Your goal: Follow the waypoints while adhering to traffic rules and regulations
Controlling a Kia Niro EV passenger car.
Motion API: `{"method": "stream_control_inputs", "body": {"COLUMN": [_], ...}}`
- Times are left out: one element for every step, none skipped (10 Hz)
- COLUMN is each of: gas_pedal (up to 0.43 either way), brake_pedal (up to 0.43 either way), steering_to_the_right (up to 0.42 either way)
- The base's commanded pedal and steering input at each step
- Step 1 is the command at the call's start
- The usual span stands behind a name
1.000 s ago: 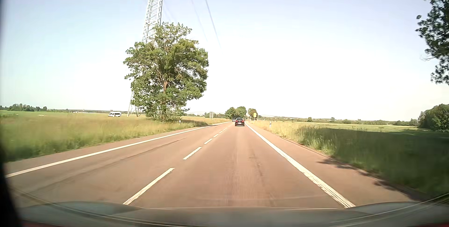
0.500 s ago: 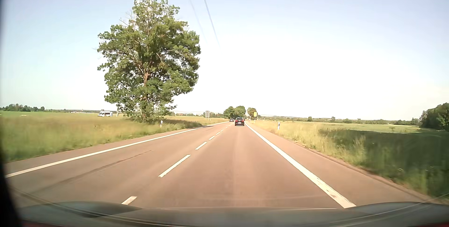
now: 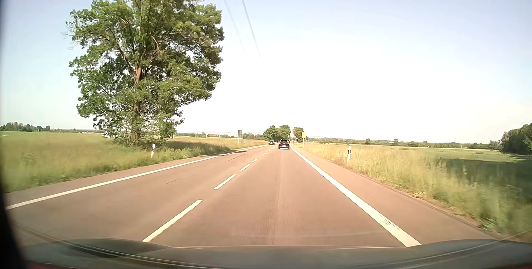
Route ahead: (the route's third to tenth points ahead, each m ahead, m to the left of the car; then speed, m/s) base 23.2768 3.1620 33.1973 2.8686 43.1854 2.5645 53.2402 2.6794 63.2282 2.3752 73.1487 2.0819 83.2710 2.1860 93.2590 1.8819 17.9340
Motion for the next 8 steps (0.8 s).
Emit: {"method": "stream_control_inputs", "body": {"gas_pedal": [0.087, 0.087, 0.087, 0.087, 0.087, 0.087, 0.087, 0.087], "brake_pedal": [0.030, 0.030, 0.030, 0.030, 0.030, 0.030, 0.030, 0.030], "steering_to_the_right": [0.002, 0.002, 0.003, 0.002, 0.003, 0.002, 0.000, 0.000]}}
